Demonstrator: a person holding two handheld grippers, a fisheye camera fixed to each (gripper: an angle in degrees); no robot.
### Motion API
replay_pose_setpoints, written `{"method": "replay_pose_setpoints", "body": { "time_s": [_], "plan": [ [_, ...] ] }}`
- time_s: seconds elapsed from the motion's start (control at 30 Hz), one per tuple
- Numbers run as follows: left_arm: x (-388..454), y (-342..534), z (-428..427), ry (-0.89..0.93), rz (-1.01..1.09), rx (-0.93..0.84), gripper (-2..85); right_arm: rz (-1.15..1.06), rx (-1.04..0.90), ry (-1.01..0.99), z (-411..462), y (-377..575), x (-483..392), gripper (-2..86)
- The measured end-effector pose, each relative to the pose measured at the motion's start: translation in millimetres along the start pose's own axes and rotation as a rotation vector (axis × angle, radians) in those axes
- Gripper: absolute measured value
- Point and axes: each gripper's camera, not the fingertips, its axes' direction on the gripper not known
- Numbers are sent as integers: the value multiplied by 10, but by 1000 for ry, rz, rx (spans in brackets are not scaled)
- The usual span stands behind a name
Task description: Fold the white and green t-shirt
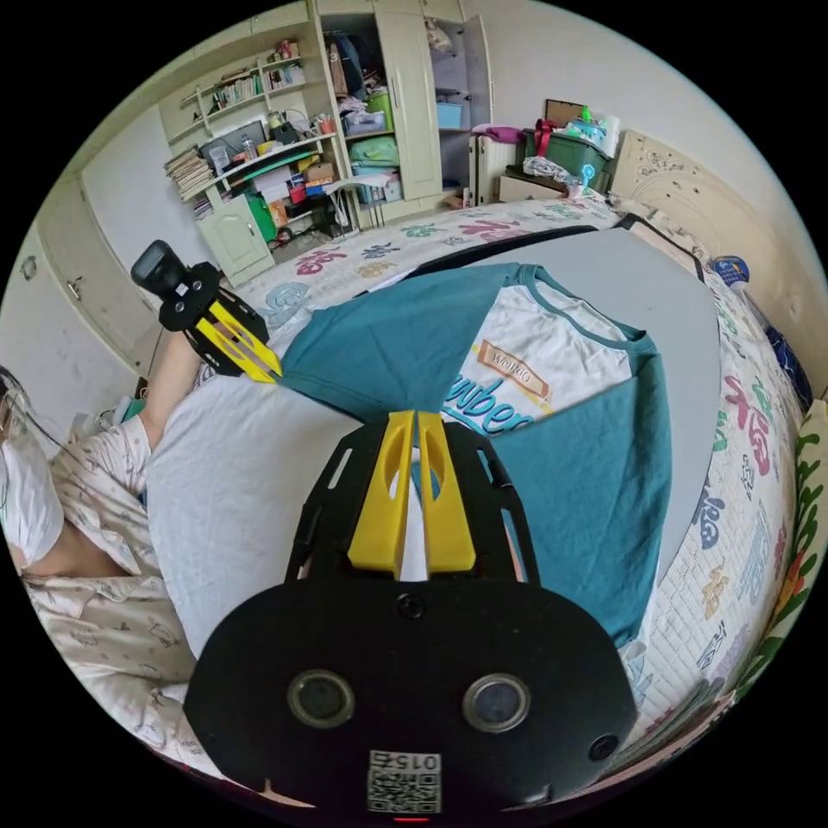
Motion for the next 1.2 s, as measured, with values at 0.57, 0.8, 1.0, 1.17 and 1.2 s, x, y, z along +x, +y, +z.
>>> {"method": "replay_pose_setpoints", "body": {
  "time_s": [0.57,0.8,1.0,1.17,1.2],
  "plan": [
    [11,-613,73,0,3,0,18,-62,-165,161,139,-337,-715,-9],
    [-304,-885,-664,-130,-201,364,29,76,92,206,-845,-431,-582,17],
    [-1378,-1632,-384,-306,-636,217,74,270,169,250,-1184,-561,42,63],
    [-2347,-2135,391,-214,-879,136,84,393,150,186,-853,-726,566,81],
    [-2424,-2196,478,-220,-896,130,85,403,147,188,-810,-758,608,81]
  ]
}}
